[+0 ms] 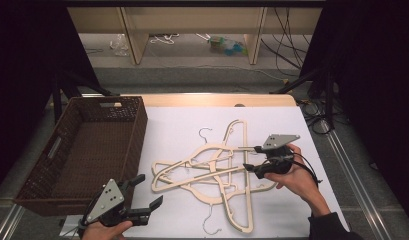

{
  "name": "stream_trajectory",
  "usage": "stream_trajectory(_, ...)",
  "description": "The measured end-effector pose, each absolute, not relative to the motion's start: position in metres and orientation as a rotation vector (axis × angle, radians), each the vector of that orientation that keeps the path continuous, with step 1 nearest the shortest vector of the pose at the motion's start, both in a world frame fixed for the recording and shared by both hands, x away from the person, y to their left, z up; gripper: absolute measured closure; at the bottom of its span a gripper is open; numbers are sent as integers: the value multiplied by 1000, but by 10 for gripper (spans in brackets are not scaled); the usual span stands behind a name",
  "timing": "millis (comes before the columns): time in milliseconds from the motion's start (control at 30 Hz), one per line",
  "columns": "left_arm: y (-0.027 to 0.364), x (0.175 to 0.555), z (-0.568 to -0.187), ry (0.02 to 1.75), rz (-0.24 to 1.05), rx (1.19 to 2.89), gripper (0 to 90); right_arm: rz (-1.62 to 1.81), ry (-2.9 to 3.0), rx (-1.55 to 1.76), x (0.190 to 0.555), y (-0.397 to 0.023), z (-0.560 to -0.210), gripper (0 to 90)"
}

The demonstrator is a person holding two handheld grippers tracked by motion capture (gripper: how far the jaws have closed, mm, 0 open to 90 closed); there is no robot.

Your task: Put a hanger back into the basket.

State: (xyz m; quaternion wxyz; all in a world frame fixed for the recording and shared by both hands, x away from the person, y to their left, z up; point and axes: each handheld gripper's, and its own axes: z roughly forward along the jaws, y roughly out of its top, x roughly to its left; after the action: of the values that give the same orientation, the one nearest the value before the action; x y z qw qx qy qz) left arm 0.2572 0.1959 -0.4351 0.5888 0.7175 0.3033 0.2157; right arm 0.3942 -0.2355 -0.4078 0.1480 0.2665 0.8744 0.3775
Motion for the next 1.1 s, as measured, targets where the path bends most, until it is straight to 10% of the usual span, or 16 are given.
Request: stream_trajectory(1100, 194, 257, -435, 713, 481, 1677, 160, 735, 2772, 645, 498, -199, -455, 431)
